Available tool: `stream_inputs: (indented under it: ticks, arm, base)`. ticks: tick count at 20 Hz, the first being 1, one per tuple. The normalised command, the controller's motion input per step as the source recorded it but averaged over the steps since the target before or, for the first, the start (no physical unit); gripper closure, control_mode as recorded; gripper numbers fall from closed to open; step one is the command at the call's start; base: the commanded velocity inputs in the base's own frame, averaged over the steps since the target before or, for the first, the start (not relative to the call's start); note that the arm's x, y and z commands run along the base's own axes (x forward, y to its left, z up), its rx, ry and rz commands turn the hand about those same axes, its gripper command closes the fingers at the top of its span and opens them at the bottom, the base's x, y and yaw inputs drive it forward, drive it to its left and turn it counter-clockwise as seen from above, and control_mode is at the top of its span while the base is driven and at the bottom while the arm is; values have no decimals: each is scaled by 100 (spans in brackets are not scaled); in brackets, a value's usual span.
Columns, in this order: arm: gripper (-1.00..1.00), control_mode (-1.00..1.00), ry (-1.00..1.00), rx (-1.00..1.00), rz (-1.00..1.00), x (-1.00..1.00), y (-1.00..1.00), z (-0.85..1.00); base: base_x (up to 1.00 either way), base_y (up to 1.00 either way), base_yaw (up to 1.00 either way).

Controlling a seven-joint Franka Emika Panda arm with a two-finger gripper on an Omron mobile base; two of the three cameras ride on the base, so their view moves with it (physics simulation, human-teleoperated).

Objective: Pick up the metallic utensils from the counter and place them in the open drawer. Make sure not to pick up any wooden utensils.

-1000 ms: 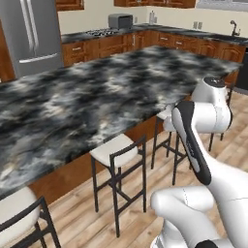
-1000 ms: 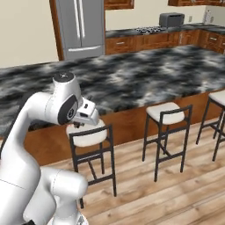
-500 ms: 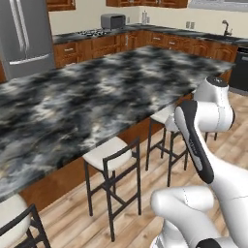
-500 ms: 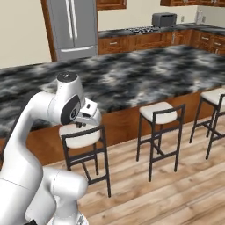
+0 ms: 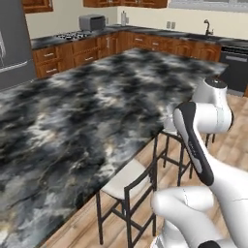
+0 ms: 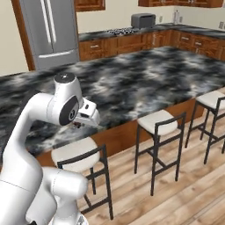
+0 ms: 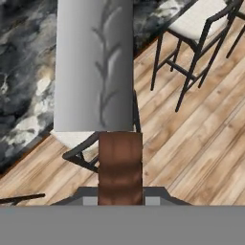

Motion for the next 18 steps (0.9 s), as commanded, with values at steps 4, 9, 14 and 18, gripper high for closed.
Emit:
stream_inputs:
  ticks: [4, 9, 14, 18]
  arm:
    - [100, 100, 0, 0, 0, 0, 0, 0]
    - [100, 100, 0, 0, 0, 0, 0, 0]
    - [100, 100, 0, 0, 0, 0, 0, 0]
    - [100, 100, 0, 0, 0, 0, 0, 0]
  base:
    - [84, -96, -11]
    - [63, -100, -8]
    - [15, -100, -7]
    - [-33, -100, -4]
